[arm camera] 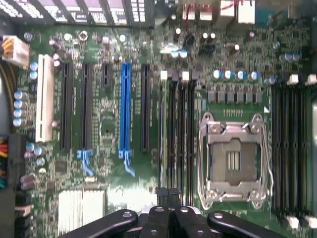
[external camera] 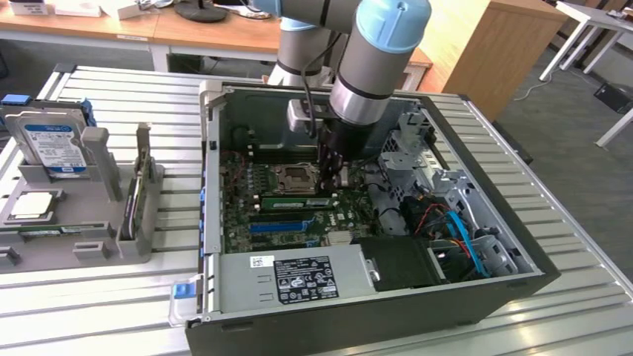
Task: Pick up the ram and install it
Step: 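Press down the ram until it locks into place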
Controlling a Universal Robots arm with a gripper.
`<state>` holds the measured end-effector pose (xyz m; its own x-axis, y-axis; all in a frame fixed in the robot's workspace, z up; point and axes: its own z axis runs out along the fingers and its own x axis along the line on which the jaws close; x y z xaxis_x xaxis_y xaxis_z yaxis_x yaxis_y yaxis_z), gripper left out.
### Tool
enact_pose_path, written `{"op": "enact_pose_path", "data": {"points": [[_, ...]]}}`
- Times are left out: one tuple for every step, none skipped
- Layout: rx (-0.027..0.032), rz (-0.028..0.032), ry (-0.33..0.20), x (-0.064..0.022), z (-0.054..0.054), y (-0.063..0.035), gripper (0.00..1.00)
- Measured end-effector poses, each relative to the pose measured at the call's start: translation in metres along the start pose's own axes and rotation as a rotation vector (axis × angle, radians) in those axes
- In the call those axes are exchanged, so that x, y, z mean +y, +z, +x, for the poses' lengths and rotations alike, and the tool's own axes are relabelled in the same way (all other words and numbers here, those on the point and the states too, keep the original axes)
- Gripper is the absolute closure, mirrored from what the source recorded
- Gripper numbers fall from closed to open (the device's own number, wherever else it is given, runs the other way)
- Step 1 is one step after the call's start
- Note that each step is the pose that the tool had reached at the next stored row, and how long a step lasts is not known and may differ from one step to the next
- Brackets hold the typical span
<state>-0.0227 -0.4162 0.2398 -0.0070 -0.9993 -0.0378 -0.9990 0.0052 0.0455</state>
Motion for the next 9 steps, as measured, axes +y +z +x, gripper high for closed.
{"op": "enact_pose_path", "data": {"points": [[0.0000,0.0000,0.000,0.0024,0.000,0.0001,0.89],[0.0001,0.0000,0.000,0.0048,0.000,0.0003,0.89],[0.0001,0.0000,0.000,0.0072,0.000,0.0004,0.89],[0.0000,0.0000,0.000,0.0096,0.000,0.0006,0.89],[0.0001,0.0000,0.000,0.0120,0.000,0.0007,0.89],[0.0001,0.0000,0.000,0.0144,0.000,0.0008,0.89],[0.0002,-0.0001,0.000,0.0169,0.000,0.0009,0.89],[0.0001,0.0000,0.000,0.0195,0.000,0.0011,0.89],[0.0001,0.0000,0.000,0.0220,0.000,0.0012,0.89]]}}
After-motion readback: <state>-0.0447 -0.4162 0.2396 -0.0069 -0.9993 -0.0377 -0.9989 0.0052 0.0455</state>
